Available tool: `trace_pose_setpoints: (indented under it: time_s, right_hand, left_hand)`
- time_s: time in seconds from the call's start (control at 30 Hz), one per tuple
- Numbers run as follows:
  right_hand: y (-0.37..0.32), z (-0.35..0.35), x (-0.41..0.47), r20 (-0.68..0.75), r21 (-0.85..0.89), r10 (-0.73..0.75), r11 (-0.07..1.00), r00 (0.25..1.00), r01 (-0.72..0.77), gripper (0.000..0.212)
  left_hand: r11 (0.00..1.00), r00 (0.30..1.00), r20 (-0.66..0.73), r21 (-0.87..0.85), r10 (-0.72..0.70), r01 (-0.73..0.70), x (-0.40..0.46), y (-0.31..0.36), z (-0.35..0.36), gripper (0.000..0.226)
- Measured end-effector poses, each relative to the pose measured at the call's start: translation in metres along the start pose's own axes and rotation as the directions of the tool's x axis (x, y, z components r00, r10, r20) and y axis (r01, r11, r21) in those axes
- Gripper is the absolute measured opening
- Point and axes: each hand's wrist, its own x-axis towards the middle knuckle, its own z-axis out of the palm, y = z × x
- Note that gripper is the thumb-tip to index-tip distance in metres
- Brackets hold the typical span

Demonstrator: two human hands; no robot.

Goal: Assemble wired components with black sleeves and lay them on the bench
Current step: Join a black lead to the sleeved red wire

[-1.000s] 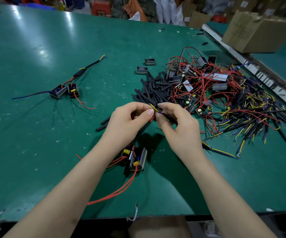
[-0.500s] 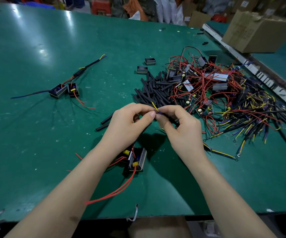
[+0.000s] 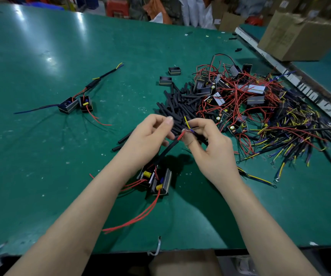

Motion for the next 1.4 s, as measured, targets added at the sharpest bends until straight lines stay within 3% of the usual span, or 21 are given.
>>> trace_pose_setpoints:
  time_s: [0.1,0.17,0.33,0.43,0.67,0.77,1.03,1.2,1.4]
  right_hand:
    - [0.001,-0.002,0.0,0.009,0.024,-0.011,1.0,1.0,0.01,0.021]
    - [0.001,-0.003,0.001,0.001,0.038,-0.012,0.999,1.0,0.012,0.025]
    - [0.002,-0.009,0.004,0.016,0.145,0.006,0.989,1.0,-0.009,0.031]
    - [0.0,-0.011,0.004,0.03,0.207,-0.012,0.978,0.999,0.005,0.022]
    - [0.001,-0.011,0.004,0.014,0.17,-0.108,0.98,0.994,0.104,0.016]
    - [0.003,-0.01,0.004,0.027,0.154,-0.11,0.982,0.994,0.105,0.018]
    - [0.005,-0.008,0.004,0.054,0.13,-0.137,0.983,0.989,0.129,0.028]
    - [0.005,-0.008,0.004,0.039,0.11,-0.148,0.984,0.988,0.143,0.032]
    - [0.002,-0.008,0.004,0.031,0.124,-0.12,0.986,0.992,0.115,0.036]
  left_hand:
    - [1.0,0.984,0.176,-0.01,0.022,-0.021,-0.004,0.0,0.005,0.005]
    - [0.999,0.976,0.213,0.006,0.039,-0.042,-0.004,-0.002,0.005,0.009]
    - [0.998,0.987,0.158,-0.064,0.035,-0.025,-0.002,-0.003,0.001,0.013]
    - [0.993,0.991,0.133,-0.12,0.032,-0.016,-0.001,-0.005,0.0,0.016]
    - [0.97,0.988,0.15,-0.231,-0.036,0.071,0.0,-0.001,0.0,0.006]
    - [0.976,0.986,0.164,-0.207,-0.036,0.07,-0.001,0.0,0.0,0.009]
    - [0.998,0.998,0.02,-0.002,0.058,-0.058,-0.001,-0.002,0.001,0.014]
    - [0.994,0.999,0.019,-0.108,0.026,-0.024,-0.001,-0.003,0.001,0.017]
    - [0.992,0.998,0.029,-0.112,0.058,-0.055,-0.001,-0.004,0.002,0.022]
